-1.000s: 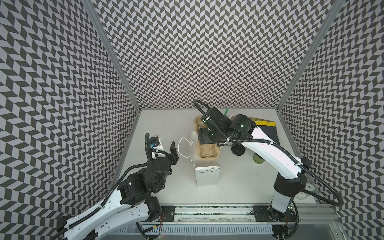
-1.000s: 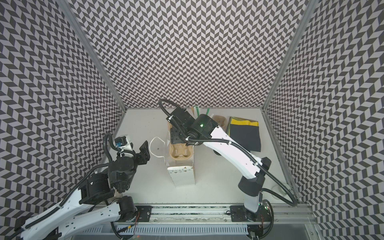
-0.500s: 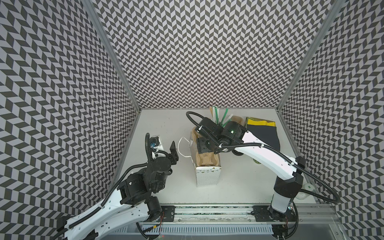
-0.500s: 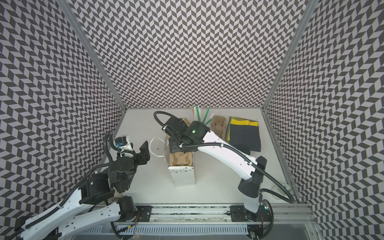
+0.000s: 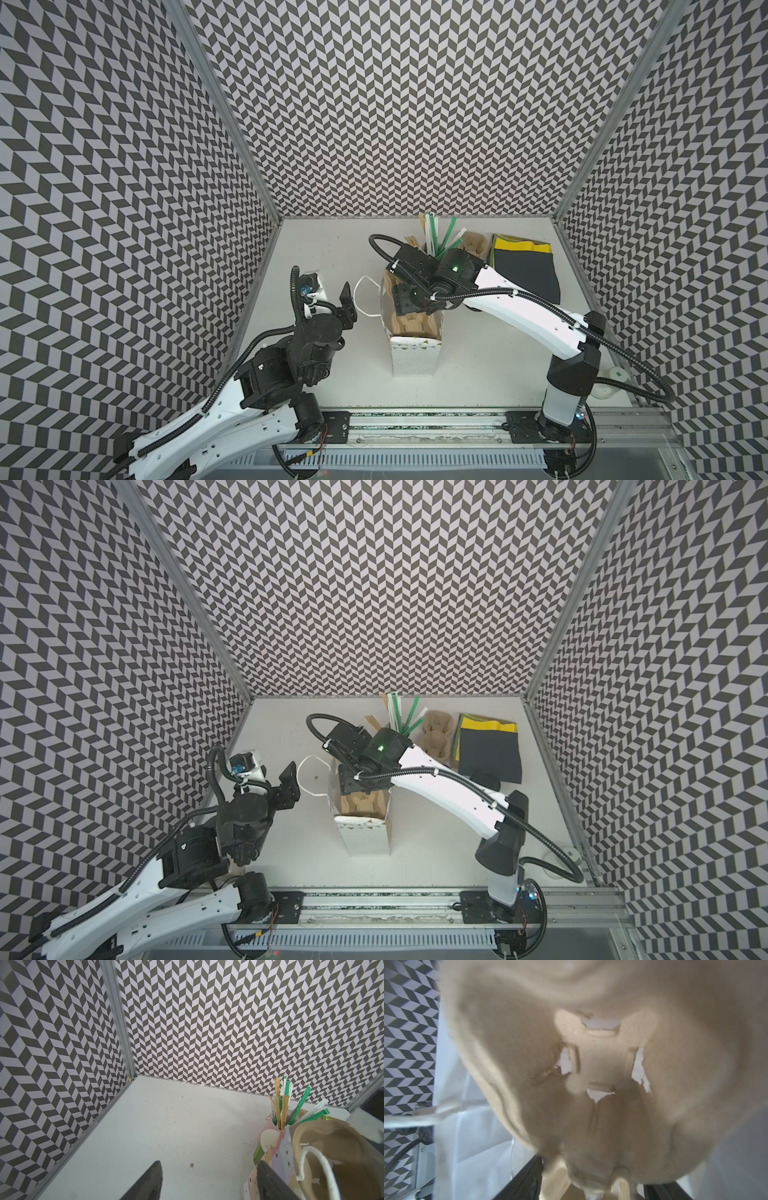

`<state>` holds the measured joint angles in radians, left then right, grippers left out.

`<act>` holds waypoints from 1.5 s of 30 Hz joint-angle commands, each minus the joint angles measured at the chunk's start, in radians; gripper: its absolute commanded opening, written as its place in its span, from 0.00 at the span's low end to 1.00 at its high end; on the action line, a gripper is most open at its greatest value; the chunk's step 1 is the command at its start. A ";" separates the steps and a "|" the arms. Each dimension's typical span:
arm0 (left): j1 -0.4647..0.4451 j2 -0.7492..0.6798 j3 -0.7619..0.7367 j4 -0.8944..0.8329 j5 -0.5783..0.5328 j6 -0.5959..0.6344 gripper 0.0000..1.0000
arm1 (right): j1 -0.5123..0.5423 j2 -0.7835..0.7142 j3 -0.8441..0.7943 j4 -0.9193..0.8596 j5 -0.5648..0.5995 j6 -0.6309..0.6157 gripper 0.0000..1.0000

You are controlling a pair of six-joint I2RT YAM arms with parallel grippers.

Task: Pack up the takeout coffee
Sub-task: 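Lower the carrier into the bag and open the right gripper, then raise the right gripper toward the black lids while left gripper nears the bag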

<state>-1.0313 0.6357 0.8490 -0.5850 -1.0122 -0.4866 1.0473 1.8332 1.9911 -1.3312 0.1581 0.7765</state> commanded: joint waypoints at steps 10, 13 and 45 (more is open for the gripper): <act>0.006 0.008 -0.006 -0.012 -0.006 0.002 0.72 | 0.007 -0.019 -0.026 0.010 0.047 0.046 0.72; 0.006 0.008 -0.007 -0.012 -0.005 0.001 0.72 | 0.008 -0.005 -0.010 0.010 0.048 0.038 0.72; -0.013 -0.051 -0.054 0.259 0.531 0.202 0.75 | -0.253 -0.396 -0.062 0.023 0.178 -0.205 0.91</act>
<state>-1.0382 0.5732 0.7879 -0.4026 -0.6361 -0.3351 0.7952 1.4528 1.9766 -1.3319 0.2897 0.5884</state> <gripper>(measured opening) 0.750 0.908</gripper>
